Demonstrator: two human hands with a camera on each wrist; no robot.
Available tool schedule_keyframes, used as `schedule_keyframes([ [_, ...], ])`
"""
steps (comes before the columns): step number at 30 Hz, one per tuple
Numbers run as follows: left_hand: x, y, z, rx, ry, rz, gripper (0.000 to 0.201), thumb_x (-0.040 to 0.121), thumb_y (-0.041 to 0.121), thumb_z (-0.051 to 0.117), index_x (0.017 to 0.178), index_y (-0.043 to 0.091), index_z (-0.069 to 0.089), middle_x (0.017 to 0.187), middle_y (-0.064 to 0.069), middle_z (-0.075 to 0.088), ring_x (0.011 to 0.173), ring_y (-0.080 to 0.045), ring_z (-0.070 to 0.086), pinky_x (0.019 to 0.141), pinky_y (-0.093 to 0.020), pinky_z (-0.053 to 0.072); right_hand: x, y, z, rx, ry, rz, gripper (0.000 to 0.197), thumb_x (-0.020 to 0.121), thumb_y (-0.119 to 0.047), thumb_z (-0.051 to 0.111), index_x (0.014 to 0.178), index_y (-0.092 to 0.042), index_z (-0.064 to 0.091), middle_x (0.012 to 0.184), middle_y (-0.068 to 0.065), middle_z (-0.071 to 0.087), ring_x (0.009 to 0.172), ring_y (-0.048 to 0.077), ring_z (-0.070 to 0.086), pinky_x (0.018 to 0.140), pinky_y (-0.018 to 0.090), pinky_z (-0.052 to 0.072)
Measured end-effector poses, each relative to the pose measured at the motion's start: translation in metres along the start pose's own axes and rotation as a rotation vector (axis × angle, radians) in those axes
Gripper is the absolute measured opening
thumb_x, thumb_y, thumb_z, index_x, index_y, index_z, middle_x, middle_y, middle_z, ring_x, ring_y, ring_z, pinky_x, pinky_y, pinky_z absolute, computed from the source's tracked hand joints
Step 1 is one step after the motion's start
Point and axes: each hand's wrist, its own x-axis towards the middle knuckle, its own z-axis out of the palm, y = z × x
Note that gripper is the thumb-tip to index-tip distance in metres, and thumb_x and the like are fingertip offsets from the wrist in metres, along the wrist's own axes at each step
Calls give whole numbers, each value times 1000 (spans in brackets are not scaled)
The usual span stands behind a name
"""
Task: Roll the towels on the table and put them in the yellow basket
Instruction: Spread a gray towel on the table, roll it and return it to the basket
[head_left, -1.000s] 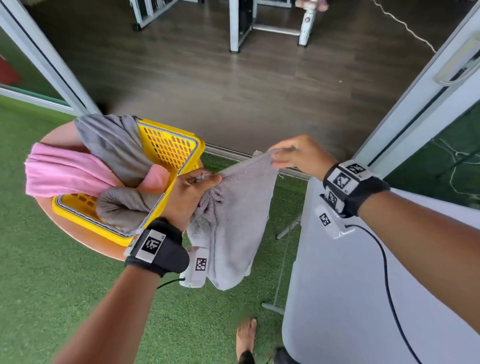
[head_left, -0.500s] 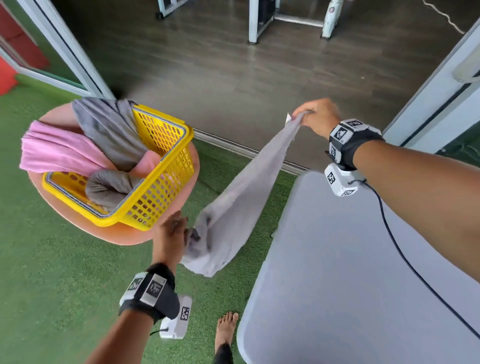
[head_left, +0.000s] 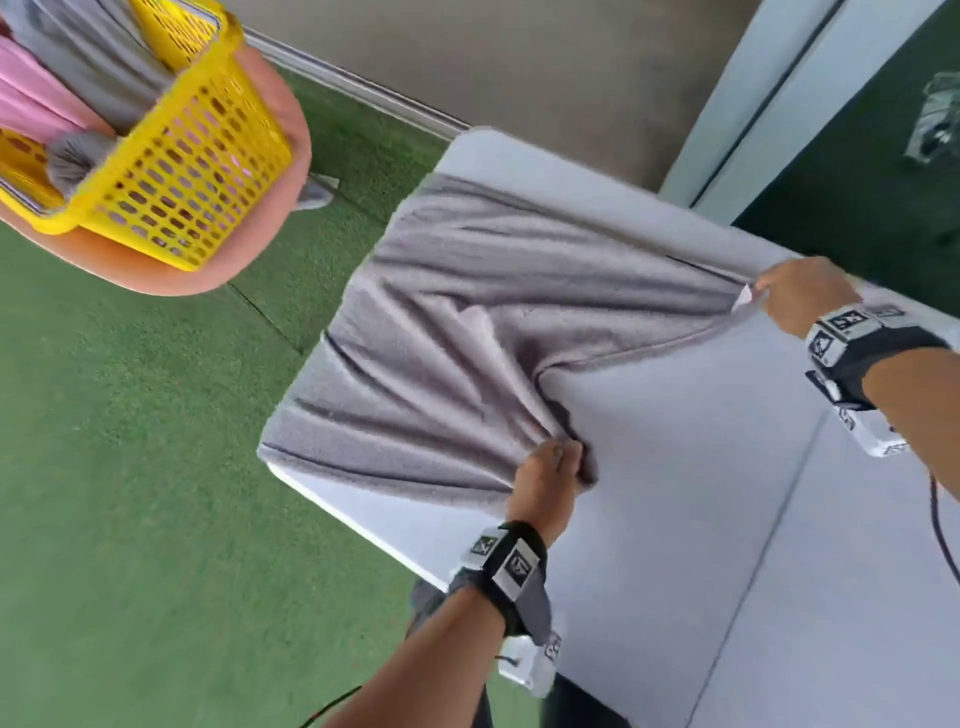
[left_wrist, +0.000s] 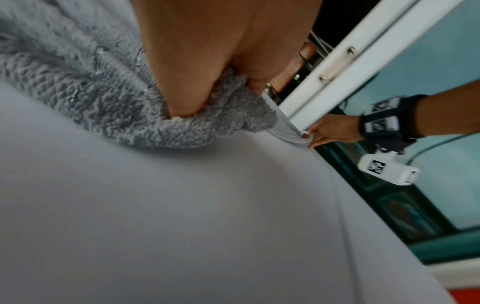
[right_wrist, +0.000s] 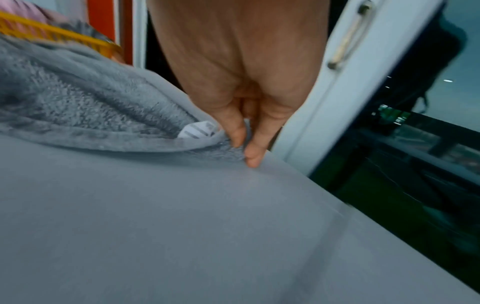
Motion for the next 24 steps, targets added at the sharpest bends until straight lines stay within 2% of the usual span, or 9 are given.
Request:
schedule_keyframes([
  [2,-10,14,69,24,-228,59,26,93,26,45,75,14,61,69,7,51,63,5,50,59,-8,32,-21,51,17,-90,-42,180,21,88,-8,57,104,1,68,110,26,62,106,45,59,83,44,48],
  [5,-34,24,132,67,-453,69,39,87,52,54,93,14,62,78,1,62,71,-11,55,63,-24,45,-56,95,36,-197,63,311,26,88,-15,49,103,-3,67,109,22,54,106,38,50,98,46,36],
  [7,-46,23,137,106,-398,133,48,86,59,53,103,15,60,92,-2,67,84,-16,62,77,-33,52,-77,99,51,-162,303,179,34,83,-18,37,101,-2,61,111,24,48,104,39,46,108,52,24],
  [9,-46,8,117,308,-173,214,48,87,62,48,114,23,57,116,-1,59,107,-15,52,95,-40,45,-92,81,61,73,439,-20,41,85,-22,32,111,-3,58,125,23,47,112,42,45,110,56,23],
  [12,-34,-26,66,649,53,355,51,88,60,48,125,25,50,133,-3,43,122,-19,37,105,-42,36,-97,28,67,308,300,-202,58,90,-50,35,128,-11,54,137,16,46,126,38,42,110,54,28],
  [15,-18,-52,26,867,-30,449,73,80,67,53,140,30,36,153,-8,23,140,-27,20,116,-52,17,-93,-15,73,340,91,-250,75,85,-70,43,144,-24,37,156,7,25,143,34,23,115,59,17],
  [17,-9,-67,15,984,-122,481,92,74,72,57,149,33,20,160,-8,6,147,-27,3,118,-56,7,-91,-29,81,301,-22,-215,83,83,-66,57,151,-33,24,164,0,0,150,33,-1,117,63,3],
  [19,-3,-77,12,1055,-158,527,104,71,74,57,152,34,7,161,-8,-8,147,-28,-9,117,-57,3,-90,-33,87,304,-45,-185,87,81,-59,64,153,-37,20,164,-2,-10,149,32,-11,116,64,-3],
  [24,3,-85,17,1168,-163,540,106,74,79,45,152,32,-11,157,-10,-24,144,-35,-20,115,-61,-5,-88,-33,89,404,48,-190,50,88,-40,66,132,-20,51,164,2,5,149,37,-5,113,69,-2],
])
